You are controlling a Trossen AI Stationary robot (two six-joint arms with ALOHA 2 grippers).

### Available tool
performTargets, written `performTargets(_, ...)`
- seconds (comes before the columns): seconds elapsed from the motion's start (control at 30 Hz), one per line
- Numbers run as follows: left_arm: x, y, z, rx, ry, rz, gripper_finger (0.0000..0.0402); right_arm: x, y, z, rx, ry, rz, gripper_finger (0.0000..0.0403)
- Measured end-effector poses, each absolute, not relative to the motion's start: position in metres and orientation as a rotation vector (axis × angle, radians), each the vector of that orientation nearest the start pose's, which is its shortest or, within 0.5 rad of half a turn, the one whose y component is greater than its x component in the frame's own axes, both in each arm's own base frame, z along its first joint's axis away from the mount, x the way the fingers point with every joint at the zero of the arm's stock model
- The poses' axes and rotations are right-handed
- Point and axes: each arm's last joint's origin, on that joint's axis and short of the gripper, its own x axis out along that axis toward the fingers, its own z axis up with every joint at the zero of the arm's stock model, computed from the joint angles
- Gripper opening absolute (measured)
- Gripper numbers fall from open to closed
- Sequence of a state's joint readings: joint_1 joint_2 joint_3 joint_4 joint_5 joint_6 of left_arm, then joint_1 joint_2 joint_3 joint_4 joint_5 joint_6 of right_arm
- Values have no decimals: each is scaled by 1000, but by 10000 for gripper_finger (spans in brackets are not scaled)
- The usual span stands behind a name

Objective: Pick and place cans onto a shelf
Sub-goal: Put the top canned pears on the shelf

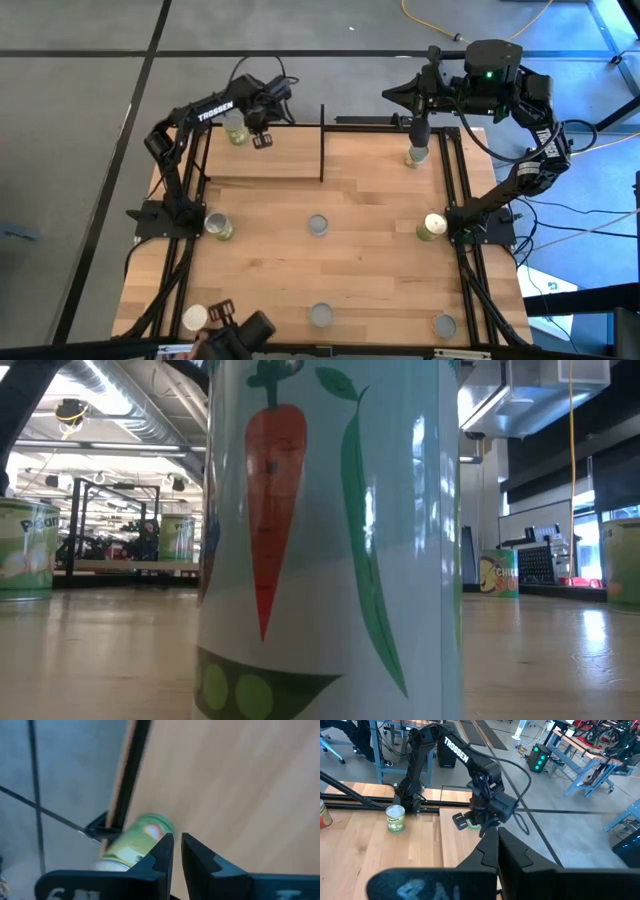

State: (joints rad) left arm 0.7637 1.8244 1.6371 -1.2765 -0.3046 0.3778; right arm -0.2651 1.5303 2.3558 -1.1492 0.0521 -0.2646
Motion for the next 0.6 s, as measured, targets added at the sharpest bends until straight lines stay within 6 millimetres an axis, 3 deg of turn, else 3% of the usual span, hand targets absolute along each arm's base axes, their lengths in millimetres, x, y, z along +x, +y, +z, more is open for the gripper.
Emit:
performTargets(0.3,223,268,276,-116,1634,622,30,215,-60,557,-227,363,-269,4)
performTargets(0.6,212,276,276,-148,1638,644,30,215,-60,557,-227,363,-269,4)
